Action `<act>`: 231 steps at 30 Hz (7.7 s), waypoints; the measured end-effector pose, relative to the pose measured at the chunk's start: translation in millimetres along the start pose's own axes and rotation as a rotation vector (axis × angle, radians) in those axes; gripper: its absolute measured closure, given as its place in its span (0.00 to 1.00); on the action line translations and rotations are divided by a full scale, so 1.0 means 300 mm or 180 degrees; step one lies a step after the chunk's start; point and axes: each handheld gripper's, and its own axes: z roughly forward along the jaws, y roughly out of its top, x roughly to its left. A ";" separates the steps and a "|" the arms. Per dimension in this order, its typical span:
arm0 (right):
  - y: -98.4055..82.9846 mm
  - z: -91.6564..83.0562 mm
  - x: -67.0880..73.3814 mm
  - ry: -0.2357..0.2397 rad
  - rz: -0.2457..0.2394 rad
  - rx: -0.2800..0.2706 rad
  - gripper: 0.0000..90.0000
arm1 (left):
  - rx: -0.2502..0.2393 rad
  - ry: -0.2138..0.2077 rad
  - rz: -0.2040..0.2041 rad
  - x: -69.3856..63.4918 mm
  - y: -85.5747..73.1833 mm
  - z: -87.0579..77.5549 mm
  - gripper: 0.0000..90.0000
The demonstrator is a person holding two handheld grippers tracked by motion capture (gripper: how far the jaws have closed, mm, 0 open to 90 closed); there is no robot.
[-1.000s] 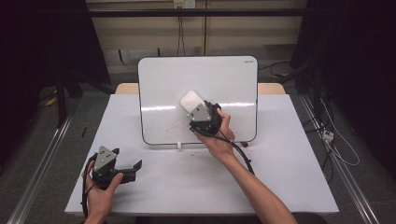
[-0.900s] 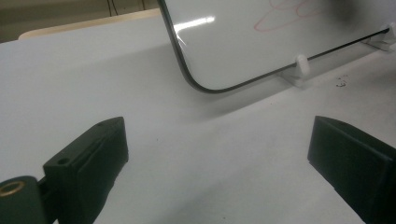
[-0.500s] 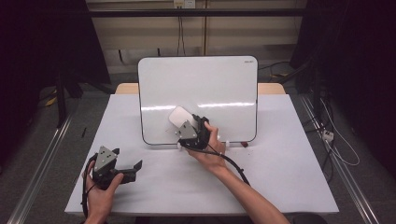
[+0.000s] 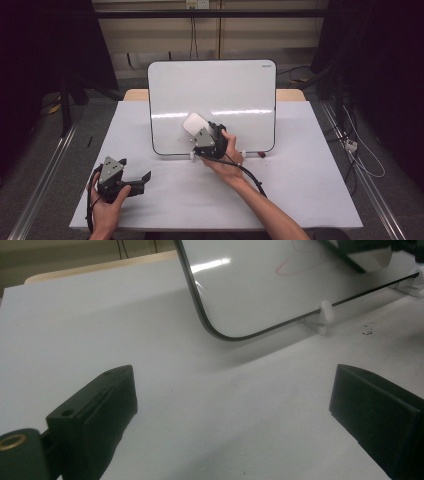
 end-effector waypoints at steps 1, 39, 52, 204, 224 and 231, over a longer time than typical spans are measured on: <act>0.004 0.001 -0.015 -0.0018 0.0016 0.0000 0.35 | -0.0007 0.0002 -0.0001 0.000 0.001 0.000 0.05; 0.054 0.031 0.114 -0.0038 -0.0344 -0.0012 0.35 | -0.0033 0.0011 0.0003 -0.007 0.006 0.000 0.05; 0.044 0.027 0.171 0.0157 -0.0677 -0.0008 0.35 | -0.0030 0.0027 0.0008 -0.003 0.005 -0.001 0.05; -0.200 -0.206 -0.340 -0.0015 0.0877 -0.0091 0.35 | -0.0014 0.0088 -0.0031 0.009 -0.011 -0.018 0.05; -0.329 -0.257 -0.356 -0.0189 0.0935 0.0060 0.35 | -0.0052 0.0052 -0.0043 0.009 -0.002 -0.010 0.06; -0.346 -0.242 -0.354 -0.0226 0.0891 0.0098 0.35 | -0.0043 0.0047 -0.0011 0.005 0.003 -0.001 0.05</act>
